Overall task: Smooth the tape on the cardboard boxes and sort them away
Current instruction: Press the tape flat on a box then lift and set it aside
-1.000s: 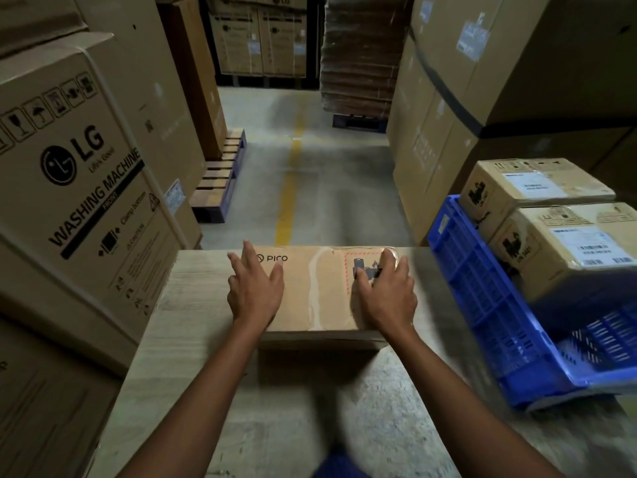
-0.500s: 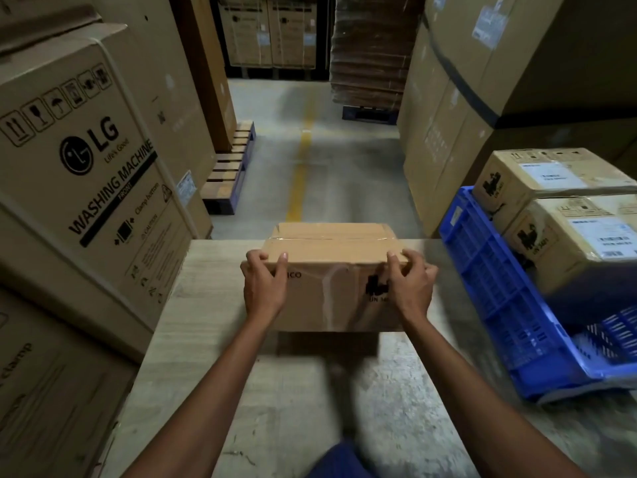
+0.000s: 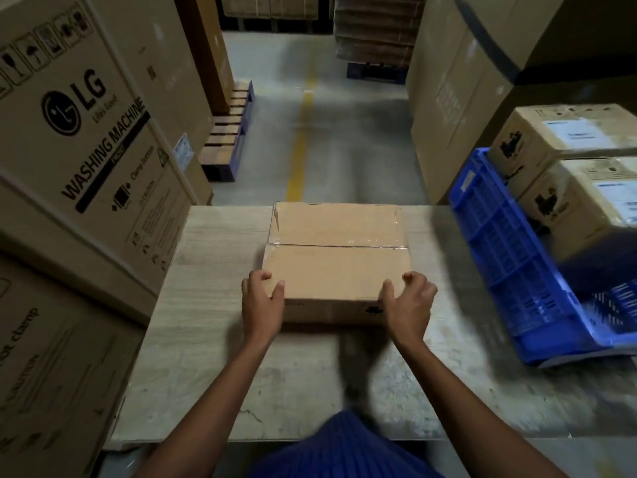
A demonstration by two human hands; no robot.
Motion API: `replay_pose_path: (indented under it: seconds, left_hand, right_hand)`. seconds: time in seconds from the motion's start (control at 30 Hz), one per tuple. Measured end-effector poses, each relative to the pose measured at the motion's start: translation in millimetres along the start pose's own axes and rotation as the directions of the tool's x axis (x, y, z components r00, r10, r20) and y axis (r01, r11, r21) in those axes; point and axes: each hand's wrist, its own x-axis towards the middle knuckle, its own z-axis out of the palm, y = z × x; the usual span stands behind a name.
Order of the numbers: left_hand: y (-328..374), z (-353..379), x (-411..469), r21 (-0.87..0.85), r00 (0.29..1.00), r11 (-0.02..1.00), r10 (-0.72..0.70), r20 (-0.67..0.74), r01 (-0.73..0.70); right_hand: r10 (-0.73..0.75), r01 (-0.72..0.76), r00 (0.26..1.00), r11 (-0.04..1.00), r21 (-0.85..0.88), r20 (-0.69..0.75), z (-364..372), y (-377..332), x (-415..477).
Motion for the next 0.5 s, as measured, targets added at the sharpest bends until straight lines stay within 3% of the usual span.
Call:
replay_pose_path:
  seconds: [0.07,0.1,0.2,0.33,0.5]
  left_hand:
    - [-7.0,2.5,-3.3,0.139,0.990,0.980,0.135,0.045,-0.140]
    - [-10.9,4.9,-6.2,0.192,0.975,0.957,0.206,0.081,-0.218]
    - [-19.6,7.3,-11.8,0.282,0.911,0.867,0.378,0.165,-0.411]
    - [-25.8,4.0,-9.9,0.400,0.829,0.728,0.464,0.311,-0.557]
    - [9.7,-0.7,11.0,0.643,0.844,0.548,0.364,0.393,-0.536]
  right_hand:
    - [-0.258,0.257,0.966,0.926,-0.276,0.034,8.8,0.2,-9.4]
    - [-0.382,0.394,0.918,0.856,-0.335,0.104,13.4,-3.5,-14.6]
    - [-0.555,0.666,0.737,0.694,-0.274,0.386,27.9,-23.0,-28.9]
    - [-0.555,0.774,0.613,0.566,-0.285,0.562,39.2,-36.6,-32.7]
    - [-0.609,0.826,0.562,0.450,-0.340,0.559,35.3,-50.3,-20.4]
